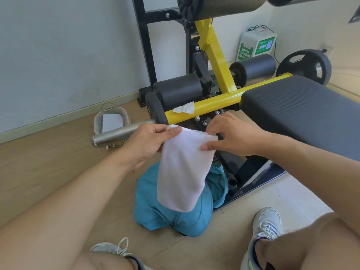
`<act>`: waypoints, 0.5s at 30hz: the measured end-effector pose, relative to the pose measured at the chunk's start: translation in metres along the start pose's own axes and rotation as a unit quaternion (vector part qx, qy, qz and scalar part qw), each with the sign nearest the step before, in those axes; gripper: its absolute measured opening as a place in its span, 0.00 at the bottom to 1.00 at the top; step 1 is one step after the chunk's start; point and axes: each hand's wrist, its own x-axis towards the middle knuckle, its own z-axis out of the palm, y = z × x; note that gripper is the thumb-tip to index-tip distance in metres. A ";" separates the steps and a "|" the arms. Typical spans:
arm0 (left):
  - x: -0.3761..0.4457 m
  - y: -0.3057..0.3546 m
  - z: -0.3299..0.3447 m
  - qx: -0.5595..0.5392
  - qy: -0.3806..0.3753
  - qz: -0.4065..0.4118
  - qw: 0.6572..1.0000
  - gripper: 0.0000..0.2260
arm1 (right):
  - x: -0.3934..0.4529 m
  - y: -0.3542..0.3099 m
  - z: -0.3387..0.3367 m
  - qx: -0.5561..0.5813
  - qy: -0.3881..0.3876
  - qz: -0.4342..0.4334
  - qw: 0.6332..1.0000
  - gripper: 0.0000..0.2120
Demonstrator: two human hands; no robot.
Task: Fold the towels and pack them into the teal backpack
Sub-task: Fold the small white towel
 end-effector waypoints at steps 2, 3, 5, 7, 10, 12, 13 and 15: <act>0.003 -0.004 -0.006 0.053 0.034 0.006 0.998 0.10 | -0.002 0.004 -0.002 0.015 0.048 0.024 0.998 0.19; 0.003 -0.005 -0.007 0.067 0.050 0.010 0.996 0.10 | -0.003 0.004 -0.002 0.035 0.072 0.032 0.996 0.19; 0.004 -0.006 -0.007 0.074 0.068 0.021 0.995 0.09 | -0.005 -0.001 -0.001 0.097 0.122 0.046 0.987 0.17; 0.006 -0.006 -0.006 0.076 0.071 0.030 0.994 0.07 | -0.004 -0.004 -0.001 0.164 0.155 0.063 0.972 0.17; 0.008 -0.004 -0.006 0.108 0.079 0.069 0.989 0.07 | -0.004 -0.007 -0.004 0.177 0.082 0.052 0.979 0.19; 0.007 0.000 -0.004 0.162 0.087 0.083 0.979 0.07 | -0.006 -0.009 -0.004 0.155 0.003 0.045 0.987 0.13; 0.006 0.003 -0.003 0.175 0.082 0.076 0.978 0.07 | -0.007 -0.011 -0.003 0.161 -0.023 0.043 0.986 0.09; 0.004 0.007 0.000 0.160 0.061 0.044 0.984 0.11 | -0.008 -0.020 0.002 0.187 -0.033 0.033 0.981 0.06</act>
